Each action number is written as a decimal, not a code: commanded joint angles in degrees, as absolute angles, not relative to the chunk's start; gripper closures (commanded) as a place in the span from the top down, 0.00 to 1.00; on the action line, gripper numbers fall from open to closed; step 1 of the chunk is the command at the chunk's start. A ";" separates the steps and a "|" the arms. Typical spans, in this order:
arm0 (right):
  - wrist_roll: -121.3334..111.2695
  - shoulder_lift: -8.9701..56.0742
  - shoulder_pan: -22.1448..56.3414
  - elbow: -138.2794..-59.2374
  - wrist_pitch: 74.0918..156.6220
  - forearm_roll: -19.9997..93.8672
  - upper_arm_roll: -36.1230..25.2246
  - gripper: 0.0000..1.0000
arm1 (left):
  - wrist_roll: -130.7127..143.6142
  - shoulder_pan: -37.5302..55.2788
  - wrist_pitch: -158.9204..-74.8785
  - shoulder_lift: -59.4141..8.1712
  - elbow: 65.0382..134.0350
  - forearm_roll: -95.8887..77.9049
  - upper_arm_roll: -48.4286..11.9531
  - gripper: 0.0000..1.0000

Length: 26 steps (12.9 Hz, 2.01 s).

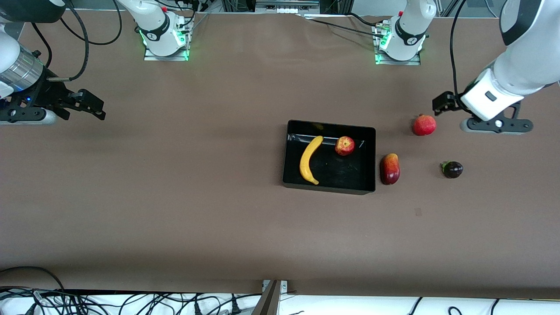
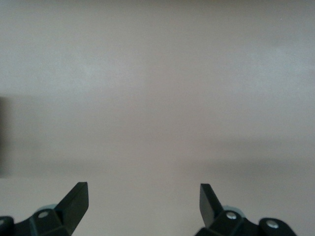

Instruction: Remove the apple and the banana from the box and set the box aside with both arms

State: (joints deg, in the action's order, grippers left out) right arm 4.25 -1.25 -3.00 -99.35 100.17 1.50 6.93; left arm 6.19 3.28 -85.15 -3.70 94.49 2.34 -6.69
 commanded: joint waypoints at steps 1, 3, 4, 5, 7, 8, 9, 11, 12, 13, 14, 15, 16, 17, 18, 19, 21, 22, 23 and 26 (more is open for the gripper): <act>5.01 -1.05 -3.25 -98.53 99.84 0.88 7.29 1.00 | 5.98 5.27 -82.00 -8.77 92.55 1.06 -10.18 1.00; 5.01 -1.05 -3.25 -98.52 99.84 0.88 7.29 1.00 | 9.29 5.97 -86.89 -13.95 92.37 0.18 -13.43 1.00; 5.01 -1.05 -3.25 -98.53 99.84 0.88 7.29 1.00 | 13.41 7.11 -90.23 -16.58 92.46 0.26 -14.75 1.00; 5.01 -1.05 -3.25 -98.53 99.84 0.88 7.38 1.00 | 17.28 9.03 -92.44 -19.31 92.37 0.96 -15.11 1.00; 5.01 -1.05 -3.25 -98.53 99.84 0.88 7.30 1.00 | 21.43 12.47 -97.89 -22.40 92.90 0.97 -15.03 1.00; 5.01 -1.05 -3.25 -98.53 99.84 0.88 7.29 1.00 | 21.45 12.48 -100.17 -23.72 93.51 0.97 -15.12 1.00; 5.01 -1.05 -3.25 -98.53 99.84 0.88 7.29 1.00 | 21.45 12.57 -102.54 -25.12 94.91 0.97 -15.12 1.00; 5.01 -1.05 -3.25 -98.53 99.84 0.88 7.38 1.00 | 21.45 13.53 -112.36 -25.84 101.47 1.05 -15.12 1.00; 5.01 -1.05 -3.25 -98.53 99.84 0.88 7.38 1.00 | 21.45 13.62 -118.42 -25.75 105.43 1.75 -15.03 1.00; 5.01 -1.05 -3.25 -98.53 99.84 0.88 7.38 1.00 | 21.45 13.80 -123.96 -25.93 108.25 4.98 -15.12 1.00; 5.01 -1.05 -3.25 -98.53 99.84 0.88 7.38 1.00 | 21.45 13.36 -127.84 -26.80 110.89 8.32 -15.12 1.00; 5.01 -1.05 -3.25 -98.53 99.84 0.88 7.38 1.00 | 21.45 12.84 -131.62 -27.33 113.35 8.61 -15.20 1.00; 5.01 -1.05 -3.25 -98.53 99.84 0.88 7.30 1.00 | 21.62 12.92 -135.84 -27.86 115.73 8.61 -15.21 1.00; 5.01 -1.05 -3.25 -98.53 99.84 0.88 7.29 1.00 | 21.53 13.01 -137.71 -28.64 116.45 8.70 -15.29 1.00; 5.01 -1.05 -3.25 -98.53 99.84 0.88 7.29 1.00 | 21.62 13.79 -137.99 -29.26 116.54 8.70 -15.29 1.00; 5.01 -1.05 -3.25 -98.53 99.84 0.88 7.38 1.00 | 21.53 13.80 -138.08 -29.70 116.54 8.70 -15.29 1.00; 5.01 -1.05 -3.25 -98.53 99.84 0.88 7.30 1.00 | 21.18 13.54 -137.73 -29.62 116.37 8.70 -15.29 0.44; 5.01 -1.05 -3.25 -98.53 99.84 0.88 7.29 1.00 | 21.01 13.27 -137.55 -29.45 116.28 8.70 -15.38 0.16; 5.01 -1.05 -3.25 -98.53 99.84 0.88 7.38 1.00 | 21.01 12.84 -137.11 -29.18 116.19 8.61 -15.38 0.03; 5.01 -1.05 -3.25 -98.53 99.84 0.88 7.29 1.00 | 21.09 12.13 -126.26 -25.85 111.39 7.30 -15.64 0.04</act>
State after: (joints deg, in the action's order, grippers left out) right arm 4.25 -1.23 -3.00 -99.28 100.17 1.50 6.94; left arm 21.22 12.82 -134.12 -29.36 114.72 7.61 -15.17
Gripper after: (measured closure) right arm 0.000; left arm 0.326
